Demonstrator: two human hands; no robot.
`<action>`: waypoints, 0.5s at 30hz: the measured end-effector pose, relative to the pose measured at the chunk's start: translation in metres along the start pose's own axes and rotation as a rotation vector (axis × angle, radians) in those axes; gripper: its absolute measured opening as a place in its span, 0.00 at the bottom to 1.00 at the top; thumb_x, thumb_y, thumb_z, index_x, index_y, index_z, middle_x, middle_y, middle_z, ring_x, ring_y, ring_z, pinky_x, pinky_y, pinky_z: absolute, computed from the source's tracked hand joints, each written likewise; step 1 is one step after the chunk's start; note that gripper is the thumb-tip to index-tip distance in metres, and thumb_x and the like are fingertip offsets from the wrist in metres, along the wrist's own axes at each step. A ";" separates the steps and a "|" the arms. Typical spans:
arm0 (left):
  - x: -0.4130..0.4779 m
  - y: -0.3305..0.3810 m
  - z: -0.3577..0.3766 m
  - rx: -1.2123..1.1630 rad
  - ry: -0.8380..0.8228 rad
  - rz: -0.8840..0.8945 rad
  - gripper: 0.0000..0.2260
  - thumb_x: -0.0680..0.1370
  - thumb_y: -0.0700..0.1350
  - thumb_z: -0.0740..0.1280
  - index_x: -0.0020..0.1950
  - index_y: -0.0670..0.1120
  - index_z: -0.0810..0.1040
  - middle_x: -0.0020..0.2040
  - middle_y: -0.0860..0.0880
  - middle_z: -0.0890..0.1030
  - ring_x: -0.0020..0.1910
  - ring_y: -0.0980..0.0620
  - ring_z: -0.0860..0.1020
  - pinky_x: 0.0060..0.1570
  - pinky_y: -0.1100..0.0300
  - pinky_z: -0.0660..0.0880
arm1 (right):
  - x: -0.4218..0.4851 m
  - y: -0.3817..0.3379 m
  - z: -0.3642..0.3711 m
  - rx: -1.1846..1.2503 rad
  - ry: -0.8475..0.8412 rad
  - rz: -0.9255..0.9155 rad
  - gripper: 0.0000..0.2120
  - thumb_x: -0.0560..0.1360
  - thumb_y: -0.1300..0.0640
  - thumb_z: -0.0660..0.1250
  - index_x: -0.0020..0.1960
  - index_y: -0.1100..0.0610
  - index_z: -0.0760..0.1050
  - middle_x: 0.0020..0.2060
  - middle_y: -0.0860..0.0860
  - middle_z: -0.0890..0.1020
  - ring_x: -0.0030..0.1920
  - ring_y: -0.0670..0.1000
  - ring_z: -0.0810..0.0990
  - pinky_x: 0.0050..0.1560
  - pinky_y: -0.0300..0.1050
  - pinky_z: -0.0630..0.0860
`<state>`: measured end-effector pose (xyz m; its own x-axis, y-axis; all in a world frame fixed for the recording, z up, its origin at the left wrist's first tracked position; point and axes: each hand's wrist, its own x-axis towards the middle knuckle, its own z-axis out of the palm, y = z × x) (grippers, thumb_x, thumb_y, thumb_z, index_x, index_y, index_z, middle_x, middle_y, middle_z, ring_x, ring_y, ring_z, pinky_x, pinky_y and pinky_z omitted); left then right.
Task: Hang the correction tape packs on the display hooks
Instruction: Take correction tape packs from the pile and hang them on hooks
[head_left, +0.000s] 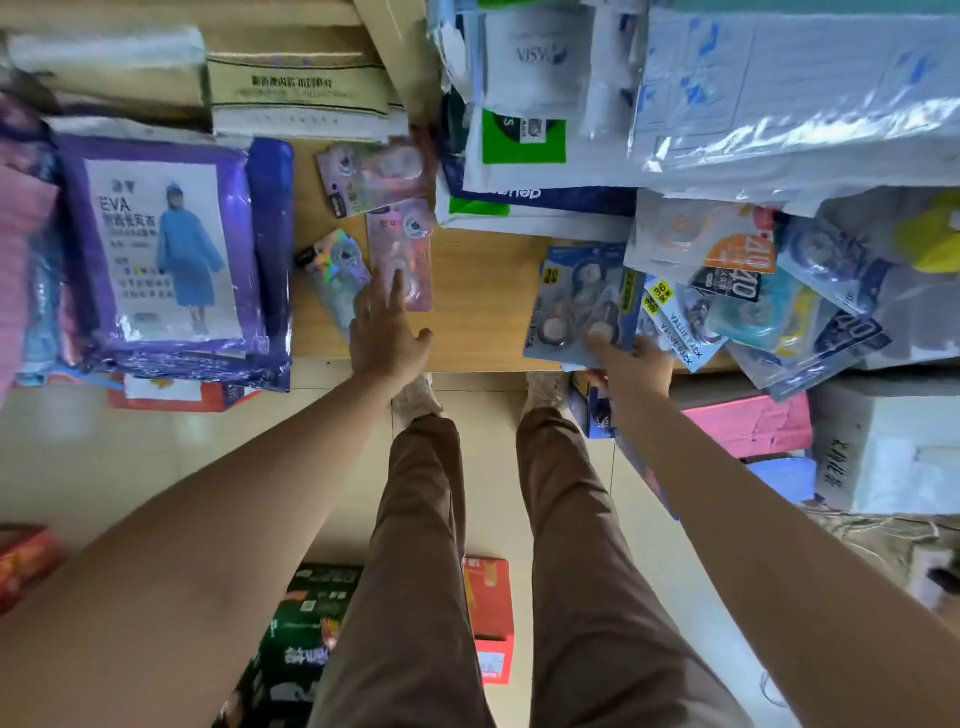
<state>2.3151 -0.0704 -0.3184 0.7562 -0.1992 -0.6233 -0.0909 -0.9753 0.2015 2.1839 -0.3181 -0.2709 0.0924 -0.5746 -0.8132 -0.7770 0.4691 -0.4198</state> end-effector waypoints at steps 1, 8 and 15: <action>0.003 0.001 0.001 0.014 -0.045 0.017 0.40 0.77 0.52 0.70 0.83 0.49 0.51 0.83 0.47 0.48 0.80 0.40 0.53 0.75 0.42 0.62 | -0.008 0.002 0.002 0.057 -0.034 0.019 0.13 0.72 0.57 0.76 0.51 0.62 0.77 0.40 0.56 0.80 0.33 0.51 0.80 0.29 0.39 0.80; 0.000 -0.003 0.015 0.018 -0.069 0.128 0.32 0.75 0.50 0.70 0.78 0.48 0.64 0.82 0.46 0.54 0.78 0.40 0.57 0.70 0.44 0.66 | -0.035 0.020 0.007 -0.066 -0.146 -0.090 0.08 0.75 0.60 0.73 0.46 0.57 0.73 0.40 0.55 0.80 0.37 0.54 0.81 0.31 0.37 0.79; -0.018 -0.018 0.026 -0.152 0.121 0.155 0.18 0.72 0.42 0.73 0.61 0.43 0.78 0.65 0.44 0.76 0.60 0.39 0.75 0.54 0.45 0.78 | -0.035 0.020 0.013 -0.179 -0.158 -0.168 0.08 0.75 0.59 0.73 0.46 0.54 0.73 0.39 0.55 0.82 0.38 0.57 0.81 0.29 0.38 0.77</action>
<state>2.2864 -0.0520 -0.3300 0.8137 -0.3232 -0.4832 -0.1199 -0.9066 0.4045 2.1736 -0.2798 -0.2564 0.3145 -0.5160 -0.7968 -0.8388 0.2420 -0.4878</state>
